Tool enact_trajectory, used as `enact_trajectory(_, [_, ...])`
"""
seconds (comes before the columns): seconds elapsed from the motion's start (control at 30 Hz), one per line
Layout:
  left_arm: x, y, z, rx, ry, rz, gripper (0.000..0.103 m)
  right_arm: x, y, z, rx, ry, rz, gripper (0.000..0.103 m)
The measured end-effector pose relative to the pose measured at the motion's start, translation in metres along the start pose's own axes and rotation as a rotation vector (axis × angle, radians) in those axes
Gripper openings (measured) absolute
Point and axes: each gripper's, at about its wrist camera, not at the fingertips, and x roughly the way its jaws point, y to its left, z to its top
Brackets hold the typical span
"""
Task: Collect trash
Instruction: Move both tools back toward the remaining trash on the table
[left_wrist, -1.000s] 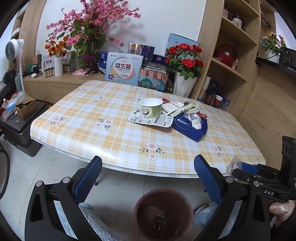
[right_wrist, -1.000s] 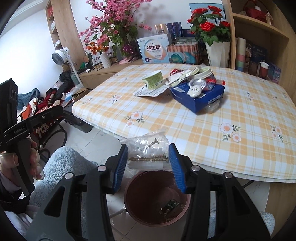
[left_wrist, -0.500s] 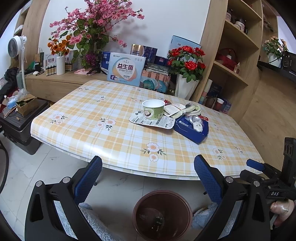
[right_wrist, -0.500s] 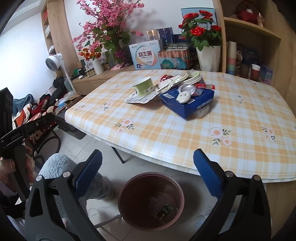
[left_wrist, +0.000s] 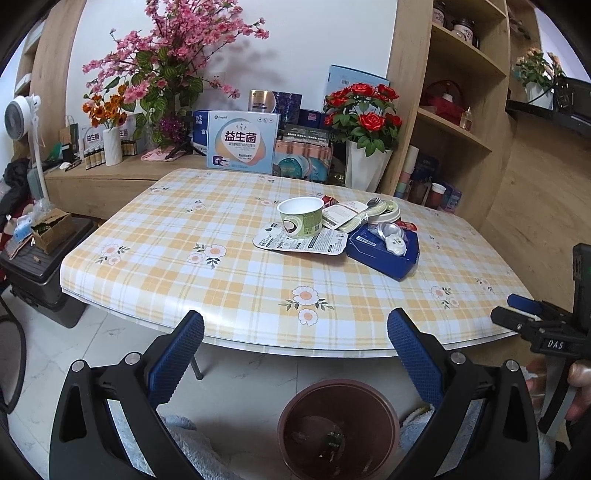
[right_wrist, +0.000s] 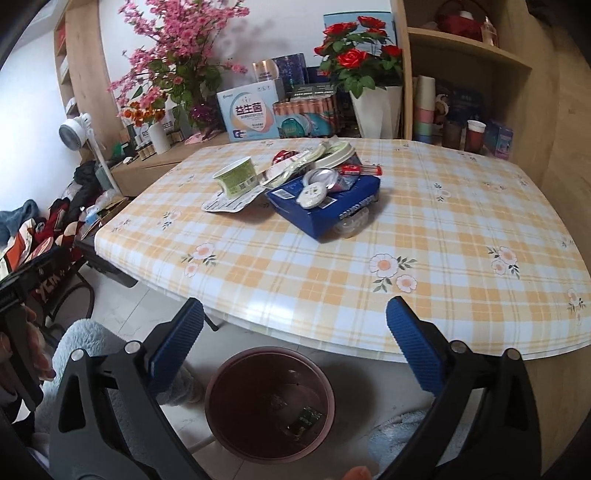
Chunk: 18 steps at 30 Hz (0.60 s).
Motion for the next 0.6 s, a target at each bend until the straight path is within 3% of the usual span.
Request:
enact_trajectory(0.23, [0.016, -0.002, 0.009, 0.052, 0.009, 0.004, 0.097, 0.006, -0.016, 0.014, 0.005, -0.037, -0.010, 0.097])
enact_trajectory(0.47, [0.044, -0.008, 0.029, 0.108, 0.039, -0.033, 0.097, 0.029, -0.039, 0.032, 0.037, 0.009, -0.024, 0.097])
enact_trajectory(0.6, [0.071, -0.016, 0.045, 0.159, 0.060, -0.028, 0.097, 0.047, -0.052, 0.042, 0.038, 0.023, -0.100, 0.097])
